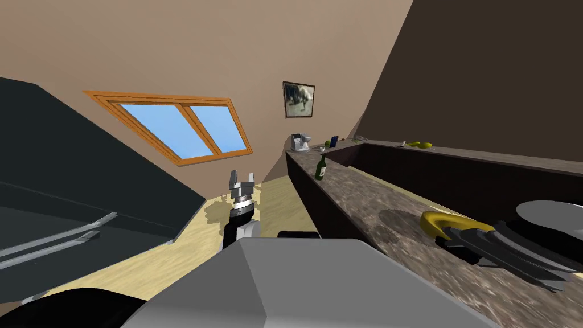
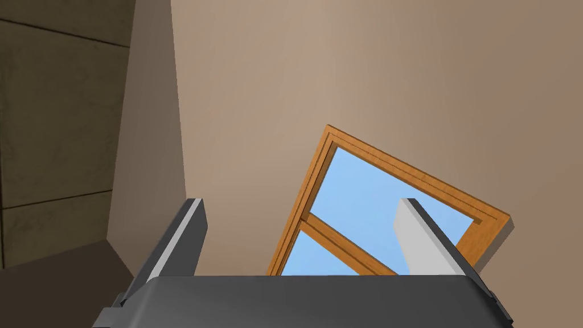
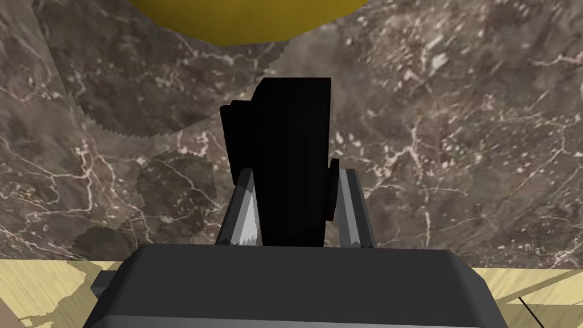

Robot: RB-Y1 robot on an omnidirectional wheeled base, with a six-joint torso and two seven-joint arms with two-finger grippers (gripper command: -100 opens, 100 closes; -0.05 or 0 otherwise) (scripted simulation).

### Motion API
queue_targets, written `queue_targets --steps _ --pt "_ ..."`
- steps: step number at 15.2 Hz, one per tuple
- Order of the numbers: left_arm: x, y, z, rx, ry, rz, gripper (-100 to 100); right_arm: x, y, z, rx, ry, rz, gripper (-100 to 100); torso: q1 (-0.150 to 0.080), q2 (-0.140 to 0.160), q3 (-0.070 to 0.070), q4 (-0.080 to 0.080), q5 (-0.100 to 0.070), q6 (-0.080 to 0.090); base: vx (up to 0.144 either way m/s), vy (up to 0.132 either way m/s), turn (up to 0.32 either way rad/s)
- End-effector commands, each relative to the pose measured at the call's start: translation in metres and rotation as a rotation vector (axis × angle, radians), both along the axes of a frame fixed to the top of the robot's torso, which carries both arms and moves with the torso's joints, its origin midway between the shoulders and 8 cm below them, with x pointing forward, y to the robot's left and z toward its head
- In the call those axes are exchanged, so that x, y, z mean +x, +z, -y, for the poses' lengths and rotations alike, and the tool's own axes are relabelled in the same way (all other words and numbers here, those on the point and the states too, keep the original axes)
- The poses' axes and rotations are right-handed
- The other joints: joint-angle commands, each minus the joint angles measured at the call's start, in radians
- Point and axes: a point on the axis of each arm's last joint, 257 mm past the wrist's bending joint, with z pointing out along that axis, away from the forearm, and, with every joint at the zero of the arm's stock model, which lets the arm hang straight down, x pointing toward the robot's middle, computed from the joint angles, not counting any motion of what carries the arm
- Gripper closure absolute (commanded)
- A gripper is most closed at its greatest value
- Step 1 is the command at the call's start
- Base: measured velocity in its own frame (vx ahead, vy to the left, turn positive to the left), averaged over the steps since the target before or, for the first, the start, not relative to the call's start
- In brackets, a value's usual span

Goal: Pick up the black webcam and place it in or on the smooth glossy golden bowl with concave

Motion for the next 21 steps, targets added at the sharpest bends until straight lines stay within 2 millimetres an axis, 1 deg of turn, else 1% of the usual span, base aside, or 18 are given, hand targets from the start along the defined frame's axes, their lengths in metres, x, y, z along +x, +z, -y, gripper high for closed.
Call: queue_targets --steps 1,5,9,10,17,20,21 --pt "0.0 0.0 0.0 0.0 0.0 0.0 0 -0.003 0.012 0.008 0.0 -0.053 0.002 100 0.0 0.0 0.0 0.0 0.0 0.0 -0.159 -0.126 0.325" --pt "0.0 0.0 0.0 0.0 0.0 0.0 0 -0.007 0.032 0.022 0.003 -0.143 0.009 100 0.001 0.0 0.0 0.0 0.0 0.0 -0.164 -0.107 0.352" --pt "0.0 0.0 0.0 0.0 0.0 0.0 0 -0.013 0.05 0.034 0.012 -0.231 0.015 100 -0.003 -0.001 0.0 0.0 -0.001 0.001 -0.153 -0.136 0.305" --pt "0.0 0.0 0.0 0.0 0.0 0.0 0 -0.013 0.05 0.034 0.012 -0.231 0.015 100 -0.004 0.0 0.0 0.001 -0.001 0.001 -0.14 -0.12 0.182" --pt "0.0 0.0 0.0 0.0 0.0 0.0 0 -0.025 0.071 0.046 0.033 -0.36 0.022 100 -0.004 -0.004 -0.002 0.0 -0.002 0.001 -0.118 -0.117 0.249" --pt "0.0 0.0 0.0 0.0 0.0 0.0 0 -0.031 0.076 0.049 0.045 -0.407 0.021 100 -0.005 -0.005 -0.003 0.0 -0.002 0.002 -0.1 -0.129 0.178" --pt "0.0 0.0 0.0 0.0 0.0 0.0 0 -0.028 0.074 0.048 0.038 -0.384 0.022 100 -0.006 -0.006 -0.003 -0.001 -0.002 0.002 -0.055 -0.088 0.108"
